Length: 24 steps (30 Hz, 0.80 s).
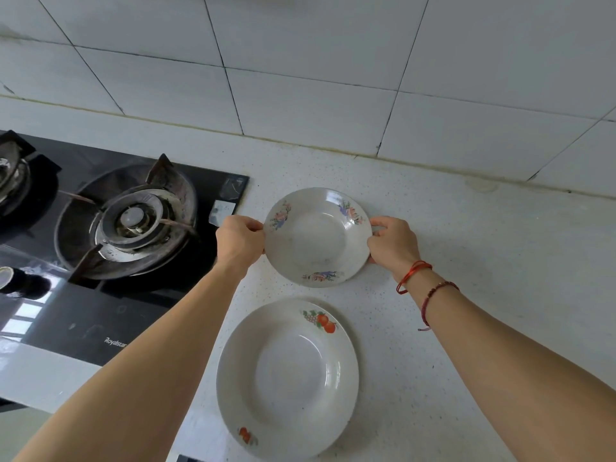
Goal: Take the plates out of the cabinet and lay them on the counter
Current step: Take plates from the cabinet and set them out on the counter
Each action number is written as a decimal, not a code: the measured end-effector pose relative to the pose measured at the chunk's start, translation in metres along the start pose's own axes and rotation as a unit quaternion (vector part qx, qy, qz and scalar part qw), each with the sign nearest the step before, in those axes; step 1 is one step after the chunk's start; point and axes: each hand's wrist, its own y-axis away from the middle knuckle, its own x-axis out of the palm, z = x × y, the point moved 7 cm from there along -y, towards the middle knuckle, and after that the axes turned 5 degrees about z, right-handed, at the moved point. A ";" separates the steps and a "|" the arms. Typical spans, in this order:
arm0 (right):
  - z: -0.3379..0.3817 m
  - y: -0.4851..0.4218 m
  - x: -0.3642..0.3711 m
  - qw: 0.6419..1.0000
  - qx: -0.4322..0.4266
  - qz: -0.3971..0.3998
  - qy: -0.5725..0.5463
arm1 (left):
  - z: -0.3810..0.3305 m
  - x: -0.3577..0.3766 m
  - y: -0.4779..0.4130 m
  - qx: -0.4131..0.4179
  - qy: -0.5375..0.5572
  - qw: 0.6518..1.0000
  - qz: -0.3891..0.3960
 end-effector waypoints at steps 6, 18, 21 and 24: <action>0.004 0.008 -0.001 0.999 -0.020 0.017 0.043 | -0.004 -0.002 0.013 0.045 -0.048 0.998 0.007; 0.026 0.077 -0.022 0.985 -0.093 0.028 0.145 | -0.023 -0.017 0.090 0.193 -0.186 0.963 0.009; 0.029 0.100 -0.031 0.979 -0.110 0.026 0.170 | -0.026 -0.026 0.118 0.222 -0.221 0.950 -0.015; 0.024 0.122 -0.038 0.973 -0.118 0.018 0.198 | -0.024 -0.035 0.144 0.247 -0.265 0.931 -0.040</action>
